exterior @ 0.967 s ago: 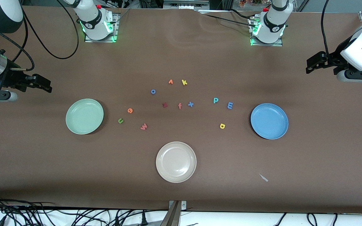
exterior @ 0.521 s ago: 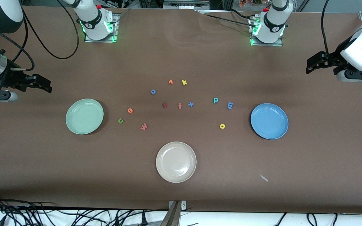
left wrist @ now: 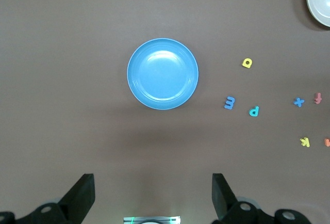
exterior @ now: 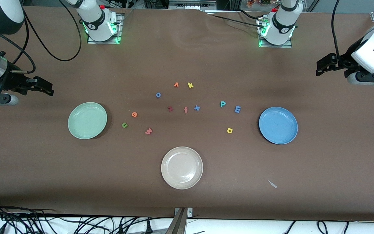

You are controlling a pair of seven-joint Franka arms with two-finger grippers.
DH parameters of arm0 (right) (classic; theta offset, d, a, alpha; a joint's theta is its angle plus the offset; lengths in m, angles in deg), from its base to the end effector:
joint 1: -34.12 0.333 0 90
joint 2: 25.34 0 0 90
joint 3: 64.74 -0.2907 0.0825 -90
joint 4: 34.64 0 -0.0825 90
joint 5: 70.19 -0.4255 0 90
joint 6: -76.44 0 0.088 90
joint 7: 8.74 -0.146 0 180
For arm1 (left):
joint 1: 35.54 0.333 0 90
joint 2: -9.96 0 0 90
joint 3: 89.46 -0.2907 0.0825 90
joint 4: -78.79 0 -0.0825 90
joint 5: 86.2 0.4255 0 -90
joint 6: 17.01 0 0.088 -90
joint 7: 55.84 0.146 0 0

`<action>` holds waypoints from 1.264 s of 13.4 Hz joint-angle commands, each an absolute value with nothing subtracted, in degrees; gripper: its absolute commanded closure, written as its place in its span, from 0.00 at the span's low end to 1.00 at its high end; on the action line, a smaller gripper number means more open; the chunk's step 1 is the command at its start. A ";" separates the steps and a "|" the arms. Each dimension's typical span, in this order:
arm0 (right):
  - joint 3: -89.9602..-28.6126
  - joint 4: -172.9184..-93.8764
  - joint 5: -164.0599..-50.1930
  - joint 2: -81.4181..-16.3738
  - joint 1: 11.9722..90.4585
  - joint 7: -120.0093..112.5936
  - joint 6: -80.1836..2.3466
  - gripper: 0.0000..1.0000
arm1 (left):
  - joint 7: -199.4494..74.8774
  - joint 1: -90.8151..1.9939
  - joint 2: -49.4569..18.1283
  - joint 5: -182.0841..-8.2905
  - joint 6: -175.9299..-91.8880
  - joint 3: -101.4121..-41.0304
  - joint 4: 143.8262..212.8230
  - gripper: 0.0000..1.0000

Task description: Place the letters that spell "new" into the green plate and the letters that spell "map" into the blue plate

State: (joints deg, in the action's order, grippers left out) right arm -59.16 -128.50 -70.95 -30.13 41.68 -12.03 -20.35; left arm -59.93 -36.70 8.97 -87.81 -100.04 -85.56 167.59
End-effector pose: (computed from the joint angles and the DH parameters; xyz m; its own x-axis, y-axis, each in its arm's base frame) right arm 0.6222 0.0247 0.4848 0.9992 -0.0244 -0.0323 -0.0245 -0.9997 -0.0031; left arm 0.5803 -0.0555 0.5510 0.9926 -0.0199 -0.1194 -0.0175 -0.9996 0.0208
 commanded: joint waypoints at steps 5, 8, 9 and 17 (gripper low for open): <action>-59.29 -128.15 -70.72 -30.09 41.41 -11.11 -19.89 0.00 | -60.58 -36.68 10.40 -89.01 -100.42 -84.98 169.05 0.00; -59.29 -128.15 -70.72 -30.09 41.41 -11.11 -19.89 0.00 | -60.58 -36.68 10.40 -89.01 -100.42 -84.98 169.05 0.00; -59.29 -128.15 -70.72 -30.09 41.41 -11.11 -19.89 0.00 | -60.58 -36.68 10.40 -89.01 -100.42 -84.98 169.05 0.00; -59.29 -128.15 -70.72 -30.09 41.41 -11.11 -19.89 0.00 | -60.32 -36.59 10.48 -89.01 -99.72 -84.98 169.05 0.00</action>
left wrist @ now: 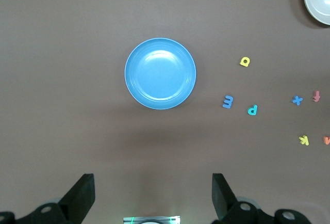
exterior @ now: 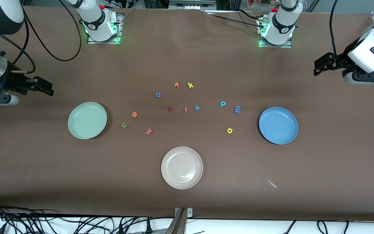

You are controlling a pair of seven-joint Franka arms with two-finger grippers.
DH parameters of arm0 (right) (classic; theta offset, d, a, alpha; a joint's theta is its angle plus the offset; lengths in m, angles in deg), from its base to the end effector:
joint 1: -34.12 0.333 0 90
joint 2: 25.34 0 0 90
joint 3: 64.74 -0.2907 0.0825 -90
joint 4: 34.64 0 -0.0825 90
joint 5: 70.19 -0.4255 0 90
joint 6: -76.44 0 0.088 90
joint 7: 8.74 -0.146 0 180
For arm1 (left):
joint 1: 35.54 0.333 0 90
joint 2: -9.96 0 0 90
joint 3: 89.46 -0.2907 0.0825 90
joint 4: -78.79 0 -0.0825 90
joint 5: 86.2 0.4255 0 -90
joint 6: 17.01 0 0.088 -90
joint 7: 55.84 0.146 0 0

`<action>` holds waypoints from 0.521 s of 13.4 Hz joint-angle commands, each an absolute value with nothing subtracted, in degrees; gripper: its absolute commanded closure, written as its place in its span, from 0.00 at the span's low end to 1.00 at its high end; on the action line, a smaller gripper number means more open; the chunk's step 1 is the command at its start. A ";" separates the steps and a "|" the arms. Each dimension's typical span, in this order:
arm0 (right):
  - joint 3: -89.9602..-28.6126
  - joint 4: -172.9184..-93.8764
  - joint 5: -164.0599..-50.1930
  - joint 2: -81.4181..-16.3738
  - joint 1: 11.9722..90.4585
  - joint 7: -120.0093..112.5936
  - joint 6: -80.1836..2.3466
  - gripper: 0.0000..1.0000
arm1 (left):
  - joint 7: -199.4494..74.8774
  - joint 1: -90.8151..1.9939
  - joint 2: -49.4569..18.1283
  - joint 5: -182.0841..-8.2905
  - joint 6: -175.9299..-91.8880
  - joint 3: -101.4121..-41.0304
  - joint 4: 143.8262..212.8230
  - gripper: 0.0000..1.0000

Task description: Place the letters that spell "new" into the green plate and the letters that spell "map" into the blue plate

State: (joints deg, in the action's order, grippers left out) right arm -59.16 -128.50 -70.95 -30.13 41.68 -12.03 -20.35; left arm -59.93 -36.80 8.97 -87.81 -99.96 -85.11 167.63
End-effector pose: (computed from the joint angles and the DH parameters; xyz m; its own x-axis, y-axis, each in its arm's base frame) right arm 0.6222 0.0247 0.4848 0.9992 -0.0244 -0.0323 -0.0245 -0.9997 -0.0031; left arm 0.5794 -0.0610 0.5506 0.9922 -0.0294 -0.1215 -0.0271 -0.9994 0.0208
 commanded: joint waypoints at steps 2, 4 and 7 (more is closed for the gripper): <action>-59.29 -128.15 -70.72 -30.09 41.41 -11.11 -19.89 0.00 | -60.32 -36.59 10.40 -89.01 -99.54 -84.98 169.05 0.00; -59.29 -128.15 -70.72 -30.09 41.41 -11.11 -19.89 0.00 | -60.23 -36.59 10.48 -89.01 -99.54 -84.98 169.05 0.00; -59.29 -128.15 -70.72 -30.09 41.41 -11.11 -19.80 0.00 | -60.41 -36.59 10.48 -89.01 -99.28 -84.89 168.88 0.00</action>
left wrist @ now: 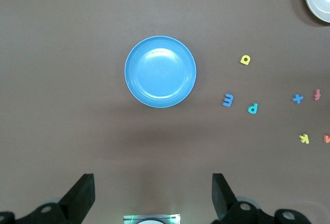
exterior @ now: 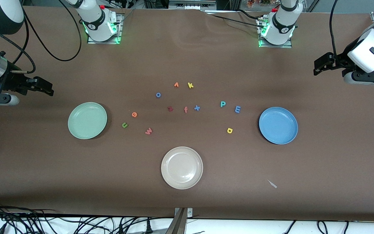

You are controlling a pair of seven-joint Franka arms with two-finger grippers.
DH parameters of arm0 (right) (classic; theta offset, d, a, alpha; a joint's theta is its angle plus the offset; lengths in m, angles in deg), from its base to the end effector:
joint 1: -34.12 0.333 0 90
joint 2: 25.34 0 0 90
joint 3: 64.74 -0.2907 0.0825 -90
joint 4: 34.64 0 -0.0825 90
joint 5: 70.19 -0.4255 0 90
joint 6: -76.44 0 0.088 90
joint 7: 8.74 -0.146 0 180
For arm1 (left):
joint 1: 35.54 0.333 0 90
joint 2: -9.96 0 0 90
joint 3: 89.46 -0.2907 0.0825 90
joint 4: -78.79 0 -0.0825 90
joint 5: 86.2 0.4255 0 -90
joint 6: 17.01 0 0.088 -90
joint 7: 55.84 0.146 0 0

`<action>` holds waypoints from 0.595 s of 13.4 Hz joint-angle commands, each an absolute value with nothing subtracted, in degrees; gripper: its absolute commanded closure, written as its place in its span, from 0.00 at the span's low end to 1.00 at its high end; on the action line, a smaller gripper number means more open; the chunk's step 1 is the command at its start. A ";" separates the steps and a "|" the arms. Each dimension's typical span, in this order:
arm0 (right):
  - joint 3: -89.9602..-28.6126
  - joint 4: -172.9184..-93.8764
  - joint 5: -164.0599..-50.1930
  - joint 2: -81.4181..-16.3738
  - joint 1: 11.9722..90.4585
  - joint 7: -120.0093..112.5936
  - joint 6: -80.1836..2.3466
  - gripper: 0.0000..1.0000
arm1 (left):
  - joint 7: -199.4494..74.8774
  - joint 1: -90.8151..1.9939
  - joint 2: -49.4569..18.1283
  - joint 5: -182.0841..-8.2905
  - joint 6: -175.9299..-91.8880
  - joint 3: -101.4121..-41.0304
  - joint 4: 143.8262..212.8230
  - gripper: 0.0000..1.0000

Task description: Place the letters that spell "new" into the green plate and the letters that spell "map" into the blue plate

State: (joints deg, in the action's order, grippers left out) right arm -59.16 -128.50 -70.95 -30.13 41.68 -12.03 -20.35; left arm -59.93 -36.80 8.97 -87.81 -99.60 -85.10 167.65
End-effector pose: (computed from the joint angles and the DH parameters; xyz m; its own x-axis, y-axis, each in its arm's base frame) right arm 0.6222 0.0247 0.4848 0.9992 -0.0244 -0.0323 -0.0245 -0.9997 -0.0031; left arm 0.5784 -0.0610 0.5500 0.9913 -0.0297 -0.1280 -0.0273 -0.9994 0.0203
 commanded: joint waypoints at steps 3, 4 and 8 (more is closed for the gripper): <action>-59.29 -128.15 -70.72 -30.09 41.41 -11.11 -19.80 0.00 | -60.06 -36.50 10.40 -89.01 -99.27 -84.98 168.88 0.00; -59.29 -128.15 -70.72 -30.09 41.41 -11.03 -19.80 0.00 | -59.97 -36.24 10.40 -89.01 -99.19 -84.98 168.88 0.00; -59.29 -128.15 -70.72 -30.09 41.41 -11.03 -19.80 0.00 | -60.40 -36.33 10.48 -89.01 -98.66 -84.98 168.88 0.00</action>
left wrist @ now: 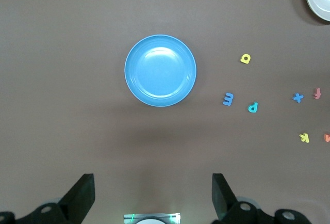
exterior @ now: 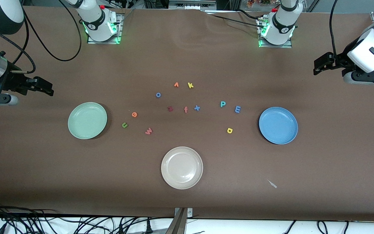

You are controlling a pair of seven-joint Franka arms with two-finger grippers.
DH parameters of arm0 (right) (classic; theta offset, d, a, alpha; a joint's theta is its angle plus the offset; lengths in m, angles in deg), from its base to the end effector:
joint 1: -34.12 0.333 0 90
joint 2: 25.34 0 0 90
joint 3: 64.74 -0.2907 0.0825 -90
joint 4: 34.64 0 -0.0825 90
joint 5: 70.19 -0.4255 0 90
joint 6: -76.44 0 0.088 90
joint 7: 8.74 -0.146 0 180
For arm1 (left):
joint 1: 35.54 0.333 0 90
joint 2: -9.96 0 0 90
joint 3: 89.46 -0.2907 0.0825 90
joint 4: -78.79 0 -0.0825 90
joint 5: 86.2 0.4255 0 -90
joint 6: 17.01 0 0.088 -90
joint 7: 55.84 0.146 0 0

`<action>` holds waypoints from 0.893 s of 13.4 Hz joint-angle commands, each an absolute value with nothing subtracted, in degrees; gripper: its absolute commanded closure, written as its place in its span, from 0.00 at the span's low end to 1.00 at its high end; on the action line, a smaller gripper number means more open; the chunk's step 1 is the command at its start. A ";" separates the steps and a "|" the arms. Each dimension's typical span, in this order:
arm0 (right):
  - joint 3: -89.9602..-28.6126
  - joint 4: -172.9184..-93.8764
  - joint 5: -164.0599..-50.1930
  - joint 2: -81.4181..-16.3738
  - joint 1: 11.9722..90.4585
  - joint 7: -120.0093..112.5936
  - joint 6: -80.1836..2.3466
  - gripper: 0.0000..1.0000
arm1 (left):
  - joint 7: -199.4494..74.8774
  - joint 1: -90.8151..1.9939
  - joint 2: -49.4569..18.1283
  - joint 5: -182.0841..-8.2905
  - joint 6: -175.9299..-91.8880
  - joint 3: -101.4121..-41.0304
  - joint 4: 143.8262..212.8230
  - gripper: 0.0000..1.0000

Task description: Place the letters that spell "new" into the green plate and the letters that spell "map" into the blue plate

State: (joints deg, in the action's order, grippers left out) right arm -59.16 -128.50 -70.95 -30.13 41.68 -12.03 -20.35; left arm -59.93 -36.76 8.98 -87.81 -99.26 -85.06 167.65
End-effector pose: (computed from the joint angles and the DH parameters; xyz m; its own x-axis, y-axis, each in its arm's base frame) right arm 0.6222 0.0247 0.4848 0.9992 -0.0244 -0.0323 -0.0245 -0.9997 -0.0031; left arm 0.5775 -0.0610 0.5497 0.9906 -0.0298 -0.1337 -0.0274 -0.9994 0.0199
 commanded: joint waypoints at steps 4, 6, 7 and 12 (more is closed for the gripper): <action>-59.29 -128.15 -70.72 -30.09 41.41 -11.11 -19.80 0.00 | -60.67 -36.33 10.31 -89.01 -98.66 -84.98 168.44 0.00; -59.29 -128.15 -70.72 -30.09 41.41 -11.11 -19.80 0.00 | -60.84 -36.50 10.40 -89.01 -98.66 -84.98 168.44 0.00; -59.29 -128.15 -70.72 -30.09 41.41 -11.11 -19.80 0.00 | -60.93 -36.59 10.40 -89.01 -98.66 -84.98 168.44 0.00; -59.29 -128.15 -70.72 -30.09 41.41 -11.11 -19.80 0.00 | -60.41 -36.33 10.31 -89.01 -98.66 -84.98 168.44 0.00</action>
